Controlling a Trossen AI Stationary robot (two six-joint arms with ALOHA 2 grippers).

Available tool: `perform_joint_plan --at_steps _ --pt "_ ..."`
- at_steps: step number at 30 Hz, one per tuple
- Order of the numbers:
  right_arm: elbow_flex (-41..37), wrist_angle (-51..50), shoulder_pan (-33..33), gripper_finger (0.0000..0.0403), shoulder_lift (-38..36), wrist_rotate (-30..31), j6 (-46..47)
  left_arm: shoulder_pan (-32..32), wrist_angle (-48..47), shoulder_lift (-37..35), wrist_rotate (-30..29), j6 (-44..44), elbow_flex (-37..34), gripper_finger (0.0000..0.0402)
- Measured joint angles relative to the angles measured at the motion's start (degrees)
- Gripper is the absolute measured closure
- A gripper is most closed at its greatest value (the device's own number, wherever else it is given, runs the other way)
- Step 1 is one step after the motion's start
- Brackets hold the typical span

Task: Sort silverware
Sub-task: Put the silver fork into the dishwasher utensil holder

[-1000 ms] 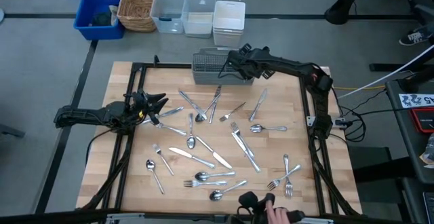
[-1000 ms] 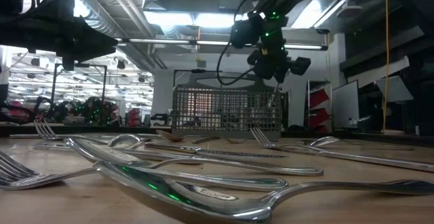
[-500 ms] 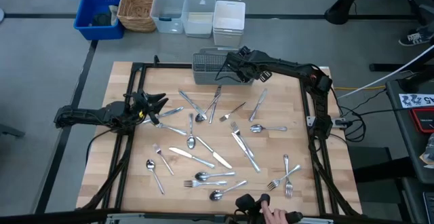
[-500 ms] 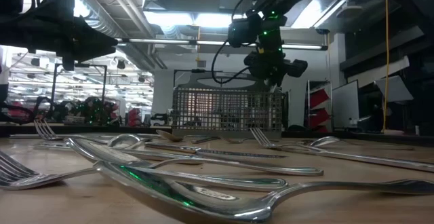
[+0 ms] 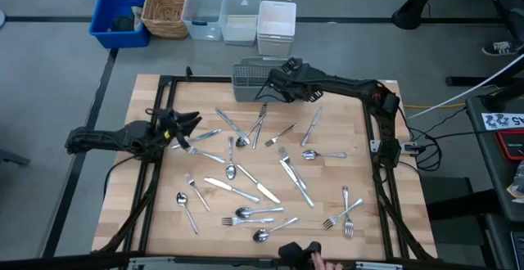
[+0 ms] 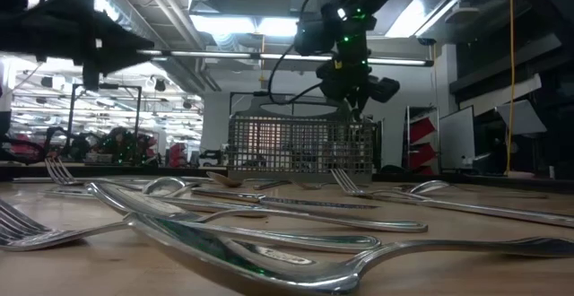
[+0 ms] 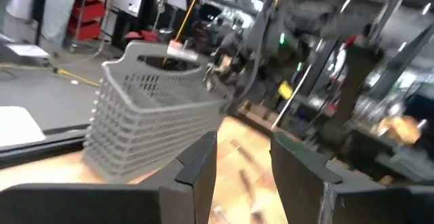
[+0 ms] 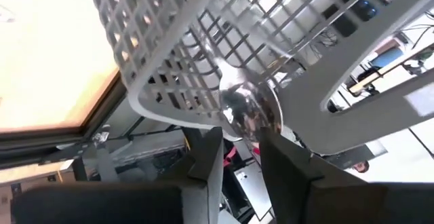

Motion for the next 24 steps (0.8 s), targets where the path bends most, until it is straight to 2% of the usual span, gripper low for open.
perform_joint_plan --at_steps 5,10,14,17,22,24 --pt "0.00 -0.01 2.01 0.0308 -0.09 0.70 3.13 0.00 -0.09 -0.02 3.33 -3.17 3.54 0.0275" --pt "0.00 -0.01 3.99 0.0308 -0.10 3.31 6.63 0.00 -2.84 0.85 10.46 -7.03 7.26 0.0275" --pt "0.00 -0.10 5.10 0.0308 -0.80 6.79 12.30 0.00 -10.01 4.38 15.25 -17.74 11.02 0.0275" --pt "0.00 -0.79 5.41 0.0308 -2.25 7.78 17.50 -0.02 -14.02 8.88 21.04 -26.64 14.14 0.0275" --pt "0.04 -4.29 5.33 0.0308 -6.36 7.53 28.92 -0.02 -20.07 18.43 31.62 -42.95 19.26 0.0275" --pt "0.04 -6.09 5.30 0.0308 -8.10 6.00 33.78 -0.02 -21.63 22.04 35.67 -46.48 20.71 0.0275"
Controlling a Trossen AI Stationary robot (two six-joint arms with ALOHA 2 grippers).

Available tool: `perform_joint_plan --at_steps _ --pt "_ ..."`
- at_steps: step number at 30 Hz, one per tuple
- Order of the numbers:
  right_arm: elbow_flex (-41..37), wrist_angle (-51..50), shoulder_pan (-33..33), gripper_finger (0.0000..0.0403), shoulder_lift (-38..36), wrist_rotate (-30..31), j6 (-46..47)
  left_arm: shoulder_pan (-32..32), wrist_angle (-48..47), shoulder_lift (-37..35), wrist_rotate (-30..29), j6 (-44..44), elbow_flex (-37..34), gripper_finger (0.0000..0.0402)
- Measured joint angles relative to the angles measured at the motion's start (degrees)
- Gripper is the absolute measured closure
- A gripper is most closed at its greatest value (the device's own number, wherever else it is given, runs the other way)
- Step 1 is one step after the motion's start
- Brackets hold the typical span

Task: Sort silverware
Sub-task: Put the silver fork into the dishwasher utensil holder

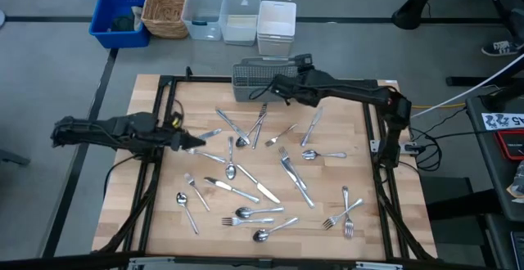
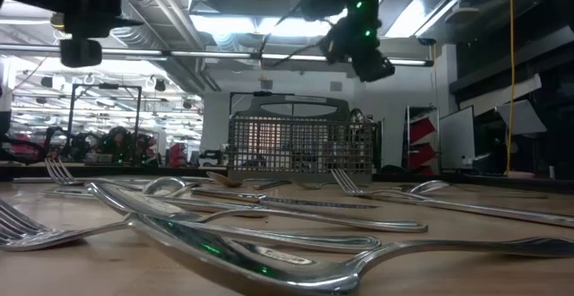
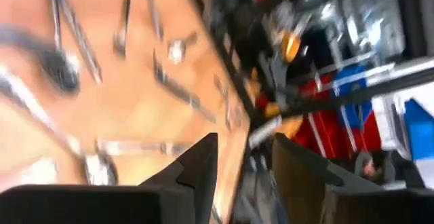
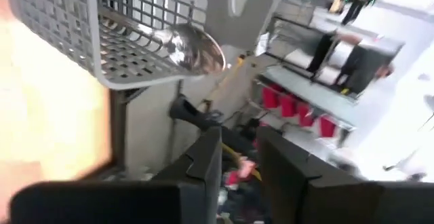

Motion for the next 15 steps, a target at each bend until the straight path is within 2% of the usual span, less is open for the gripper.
perform_joint_plan --at_steps 2,4,9,12,15 --pt "0.00 -1.38 0.00 0.0308 -1.99 -2.62 4.60 -0.02 -0.52 3.49 2.22 0.60 0.88 0.0275" --pt "0.00 -2.45 0.00 0.0308 -4.00 -6.50 9.09 0.00 -0.52 6.74 2.87 5.02 1.36 0.0275" --pt "0.00 -4.95 0.00 0.0308 -7.88 -19.63 16.49 0.02 -1.40 13.40 4.88 24.30 2.04 0.0275" --pt "0.00 -6.29 0.00 0.0308 -9.57 -28.98 19.40 0.02 -5.08 16.19 5.27 36.08 2.10 0.0275" --pt "0.00 -6.51 0.00 0.0308 -10.26 -38.76 21.45 0.02 -11.32 19.03 2.26 45.05 2.10 0.0275"
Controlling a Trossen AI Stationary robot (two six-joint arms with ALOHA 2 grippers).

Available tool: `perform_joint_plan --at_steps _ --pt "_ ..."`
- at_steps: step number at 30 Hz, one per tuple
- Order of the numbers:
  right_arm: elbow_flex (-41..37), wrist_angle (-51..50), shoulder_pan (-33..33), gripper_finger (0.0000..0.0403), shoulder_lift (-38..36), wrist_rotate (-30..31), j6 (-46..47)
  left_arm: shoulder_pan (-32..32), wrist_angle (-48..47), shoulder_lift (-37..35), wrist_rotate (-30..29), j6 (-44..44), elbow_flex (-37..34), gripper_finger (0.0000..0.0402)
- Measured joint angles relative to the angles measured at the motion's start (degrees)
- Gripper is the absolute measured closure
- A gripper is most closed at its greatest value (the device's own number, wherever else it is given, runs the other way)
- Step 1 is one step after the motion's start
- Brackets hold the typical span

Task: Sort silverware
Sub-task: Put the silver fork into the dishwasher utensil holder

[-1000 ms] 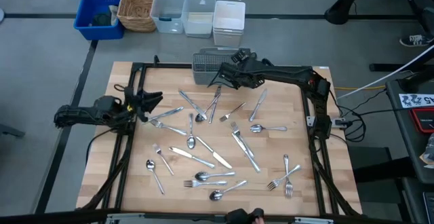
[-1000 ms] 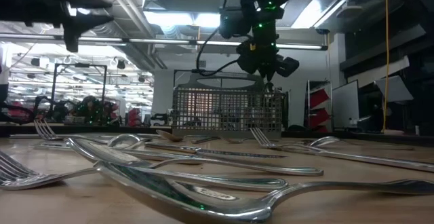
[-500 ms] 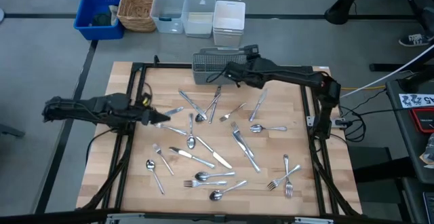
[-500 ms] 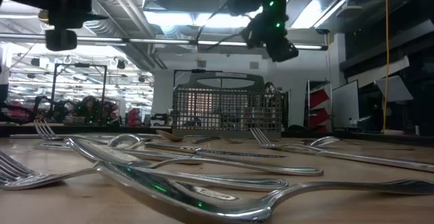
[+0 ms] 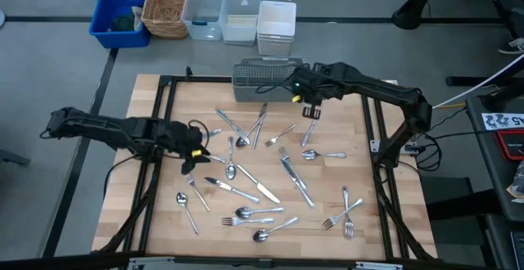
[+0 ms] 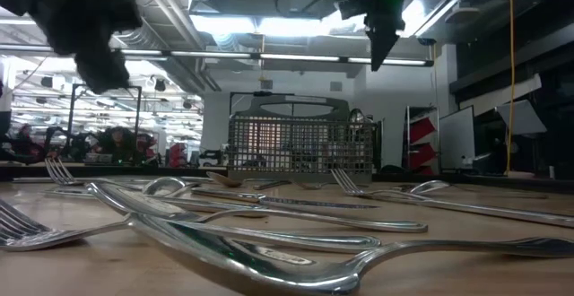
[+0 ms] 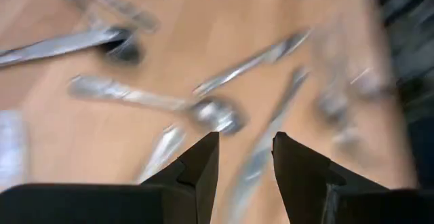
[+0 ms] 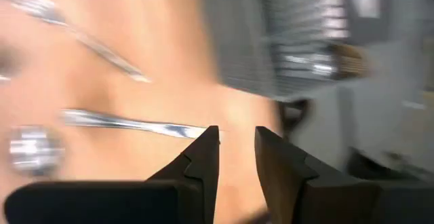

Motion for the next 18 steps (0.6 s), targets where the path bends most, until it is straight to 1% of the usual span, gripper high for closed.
perform_joint_plan --at_steps 3,4,7,13,18 --pt "0.00 0.00 0.00 0.0308 -0.06 -9.30 0.81 0.00 -6.07 3.17 -2.95 5.08 -0.07 0.0275" --pt "0.00 0.01 0.00 0.0308 -0.06 -11.80 0.82 0.00 -5.98 4.22 -3.84 4.83 -0.39 0.0275" --pt "0.00 0.23 0.04 0.0308 -0.06 -15.91 0.84 0.02 -5.33 7.23 -5.17 4.66 -0.79 0.0275" --pt "0.00 0.56 0.02 0.0308 -0.06 -16.37 0.82 0.07 -5.40 13.94 -7.51 3.56 -0.85 0.0275" --pt "0.00 0.70 0.02 0.0308 -0.06 -16.39 0.82 0.07 -5.44 19.45 -11.27 2.54 -0.86 0.0275"
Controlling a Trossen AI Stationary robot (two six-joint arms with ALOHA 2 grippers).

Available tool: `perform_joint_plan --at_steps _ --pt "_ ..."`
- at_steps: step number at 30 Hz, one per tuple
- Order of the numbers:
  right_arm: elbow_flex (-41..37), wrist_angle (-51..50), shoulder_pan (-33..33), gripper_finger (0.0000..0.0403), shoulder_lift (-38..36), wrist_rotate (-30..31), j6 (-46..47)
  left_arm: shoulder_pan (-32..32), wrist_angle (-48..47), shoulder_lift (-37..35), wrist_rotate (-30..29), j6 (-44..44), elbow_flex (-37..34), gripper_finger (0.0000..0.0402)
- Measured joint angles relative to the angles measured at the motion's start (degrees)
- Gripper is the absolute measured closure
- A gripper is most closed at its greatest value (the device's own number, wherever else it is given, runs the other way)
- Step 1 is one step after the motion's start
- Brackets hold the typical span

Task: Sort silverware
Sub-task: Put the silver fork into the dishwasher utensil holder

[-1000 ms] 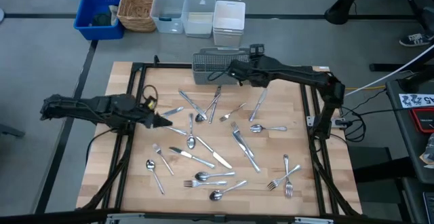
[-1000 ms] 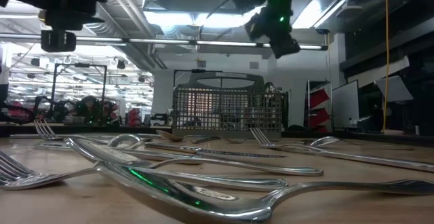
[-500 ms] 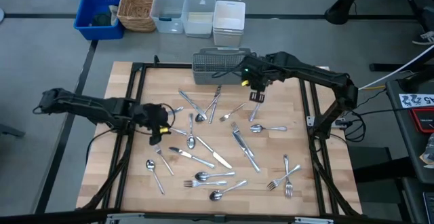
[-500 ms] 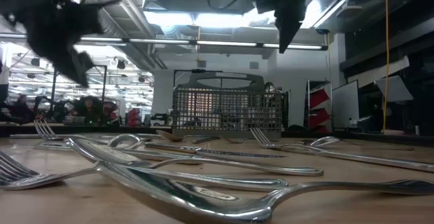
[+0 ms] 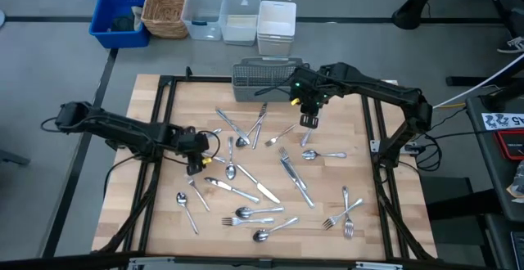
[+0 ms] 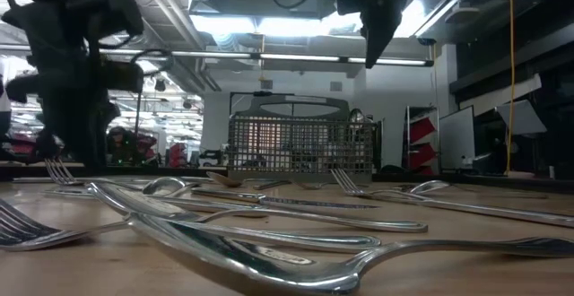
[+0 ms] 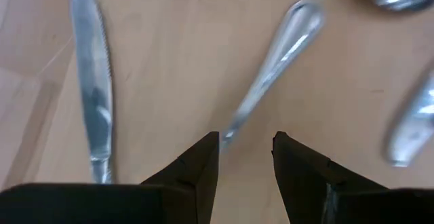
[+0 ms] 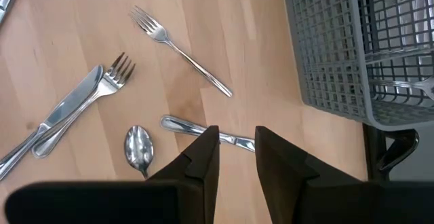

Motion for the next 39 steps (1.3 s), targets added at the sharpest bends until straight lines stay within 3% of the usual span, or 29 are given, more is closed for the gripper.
perform_joint_plan --at_steps 9,19,22,28,39 --pt "0.00 0.00 0.00 0.0308 0.00 0.00 -0.02 0.00 1.83 5.81 -4.80 0.90 -0.03 0.0275" --pt "0.00 -0.09 0.00 0.0308 0.00 0.00 -0.44 0.14 3.10 10.85 -2.34 4.17 0.27 0.0278" --pt "0.00 -0.16 0.02 0.0308 0.00 0.00 -0.46 0.18 3.35 10.85 -1.56 4.88 0.19 0.0301" --pt "0.00 -0.24 0.00 0.0308 0.00 0.00 -0.47 1.52 3.83 10.54 -0.30 4.46 0.12 0.0386" --pt "0.60 -3.52 -0.04 0.0308 -2.23 1.32 -1.67 2.14 -1.58 10.81 2.38 3.81 7.32 0.0395"
